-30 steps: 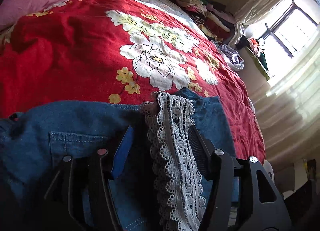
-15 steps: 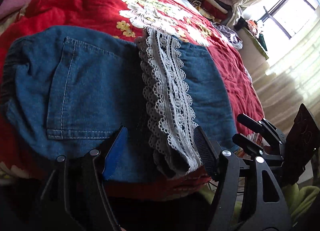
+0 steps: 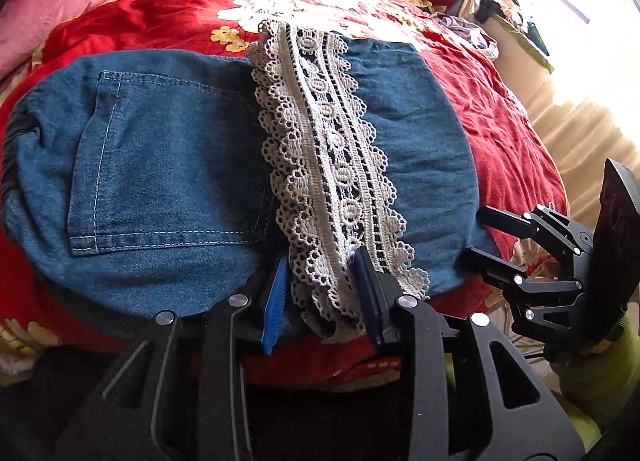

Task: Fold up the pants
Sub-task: 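Lay the lace hem flat on the pants and open the left gripper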

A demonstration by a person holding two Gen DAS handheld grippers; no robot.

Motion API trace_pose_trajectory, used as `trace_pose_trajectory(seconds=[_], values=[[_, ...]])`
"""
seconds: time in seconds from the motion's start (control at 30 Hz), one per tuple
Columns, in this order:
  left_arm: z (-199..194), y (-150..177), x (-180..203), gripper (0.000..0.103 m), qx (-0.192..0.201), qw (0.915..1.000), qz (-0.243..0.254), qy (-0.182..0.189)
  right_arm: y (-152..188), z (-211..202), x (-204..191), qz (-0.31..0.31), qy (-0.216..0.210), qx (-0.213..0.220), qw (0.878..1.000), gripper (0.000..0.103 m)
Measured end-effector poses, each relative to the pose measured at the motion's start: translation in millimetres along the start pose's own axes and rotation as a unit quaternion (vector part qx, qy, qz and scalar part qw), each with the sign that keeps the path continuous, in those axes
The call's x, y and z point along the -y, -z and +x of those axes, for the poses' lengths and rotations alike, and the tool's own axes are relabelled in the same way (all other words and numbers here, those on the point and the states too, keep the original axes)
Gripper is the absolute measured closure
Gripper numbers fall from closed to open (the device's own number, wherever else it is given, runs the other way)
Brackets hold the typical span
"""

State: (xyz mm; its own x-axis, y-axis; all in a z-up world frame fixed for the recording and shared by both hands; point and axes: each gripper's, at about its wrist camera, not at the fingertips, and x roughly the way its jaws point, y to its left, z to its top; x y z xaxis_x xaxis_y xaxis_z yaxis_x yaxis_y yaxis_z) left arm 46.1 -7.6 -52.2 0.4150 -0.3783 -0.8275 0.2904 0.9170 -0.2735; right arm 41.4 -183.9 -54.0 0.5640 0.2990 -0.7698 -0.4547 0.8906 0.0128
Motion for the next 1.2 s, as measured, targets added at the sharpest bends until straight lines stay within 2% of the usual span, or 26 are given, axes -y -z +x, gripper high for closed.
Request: trace_pose_trajectory(seconds=[0.17, 0.4, 0.47, 0.6, 0.67, 1.2], values=[[-3, 2, 0, 0.075, 0.004, 1.0000, 0.000, 0.000, 0, 4, 1, 0.001, 0.003, -0.002, 1.000, 0.053], [-9, 3, 1, 0.065, 0.012, 0.9999, -0.001, -0.009, -3, 2, 2, 0.012, 0.004, -0.007, 1.000, 0.051], [-12, 3, 0, 0.063, 0.015, 0.9998, -0.004, -0.010, -3, 0, 3, 0.019, 0.006, -0.007, 1.000, 0.046], [-19, 4, -2, 0.055, 0.022, 0.9996, -0.007, -0.014, -5, -6, 5, 0.030, 0.004, -0.002, 1.000, 0.043], [-22, 4, -3, 0.051, 0.026, 0.9995, -0.009, -0.015, -7, -9, 4, 0.031, 0.007, 0.005, 1.000, 0.036], [-44, 5, -8, 0.030, 0.049, 0.9982, -0.019, -0.027, -21, -24, -1, 0.039, 0.023, 0.025, 0.999, 0.036]])
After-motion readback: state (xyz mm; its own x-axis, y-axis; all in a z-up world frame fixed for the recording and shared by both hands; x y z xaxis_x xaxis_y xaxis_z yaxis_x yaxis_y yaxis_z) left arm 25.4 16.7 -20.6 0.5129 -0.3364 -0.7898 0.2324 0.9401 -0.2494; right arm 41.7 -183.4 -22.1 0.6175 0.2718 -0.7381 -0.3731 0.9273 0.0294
